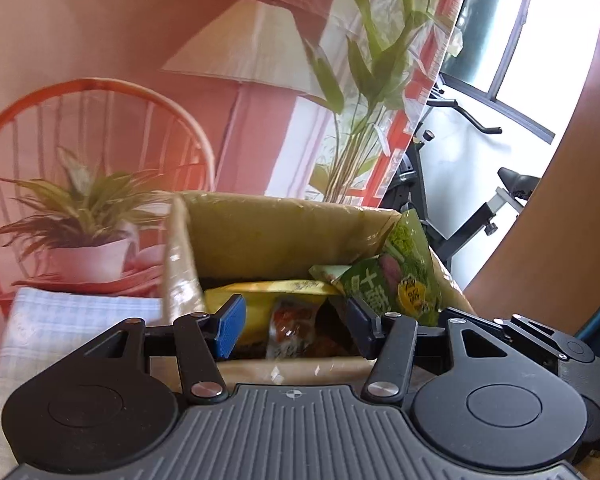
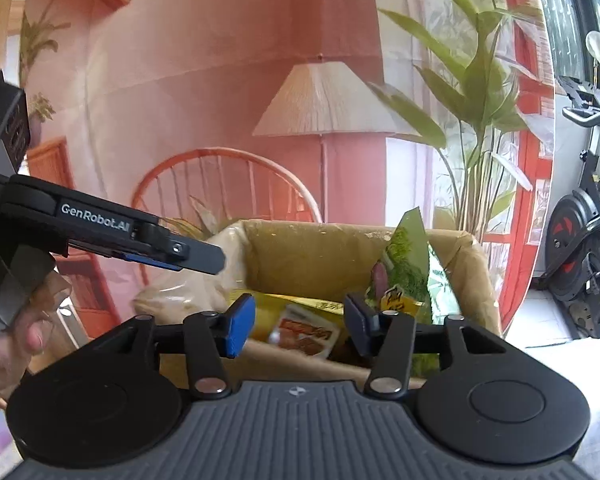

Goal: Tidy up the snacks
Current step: 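Carry both held packets over the box and open both grippers inside, then withdraw both grippers from the box back toward the snack pile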

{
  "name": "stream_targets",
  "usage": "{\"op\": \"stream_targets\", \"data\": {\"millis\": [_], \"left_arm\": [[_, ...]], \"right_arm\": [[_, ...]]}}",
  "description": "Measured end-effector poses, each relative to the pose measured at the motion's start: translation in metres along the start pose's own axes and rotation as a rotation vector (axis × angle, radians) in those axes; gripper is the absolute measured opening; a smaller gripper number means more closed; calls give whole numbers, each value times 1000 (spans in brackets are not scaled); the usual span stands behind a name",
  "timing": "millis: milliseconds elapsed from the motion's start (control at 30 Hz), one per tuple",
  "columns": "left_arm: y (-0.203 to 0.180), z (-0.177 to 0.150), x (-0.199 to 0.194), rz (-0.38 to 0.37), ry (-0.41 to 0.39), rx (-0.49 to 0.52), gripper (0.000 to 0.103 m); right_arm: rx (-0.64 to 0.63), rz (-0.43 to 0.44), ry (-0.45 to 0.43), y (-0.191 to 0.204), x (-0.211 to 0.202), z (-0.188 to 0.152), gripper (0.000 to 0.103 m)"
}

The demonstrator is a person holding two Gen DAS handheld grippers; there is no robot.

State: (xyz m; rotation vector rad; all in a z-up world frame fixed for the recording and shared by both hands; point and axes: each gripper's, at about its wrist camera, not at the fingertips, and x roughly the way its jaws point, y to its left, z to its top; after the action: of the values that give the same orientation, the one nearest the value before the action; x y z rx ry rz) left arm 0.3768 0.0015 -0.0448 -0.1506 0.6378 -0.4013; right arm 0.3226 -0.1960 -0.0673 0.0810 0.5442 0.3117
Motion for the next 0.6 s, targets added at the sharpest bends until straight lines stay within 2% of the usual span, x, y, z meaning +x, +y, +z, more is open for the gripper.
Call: {"op": "stream_targets", "data": {"millis": [167,333,500,600], "left_arm": [[14,-13,-40,27,10,13,58],[39,-36,-73,39,59,-24,58],[64,-77,-96,83,109,-63,58],[74,-108,-98,117,155,-62,58]], "right_arm": [[27,42,10,9,-22,-15,53],[48,71,60,19,-32,-35,53],[60,126,151,34,-29,-67,53],[36,184,243,49,-17,-92,53]]}}
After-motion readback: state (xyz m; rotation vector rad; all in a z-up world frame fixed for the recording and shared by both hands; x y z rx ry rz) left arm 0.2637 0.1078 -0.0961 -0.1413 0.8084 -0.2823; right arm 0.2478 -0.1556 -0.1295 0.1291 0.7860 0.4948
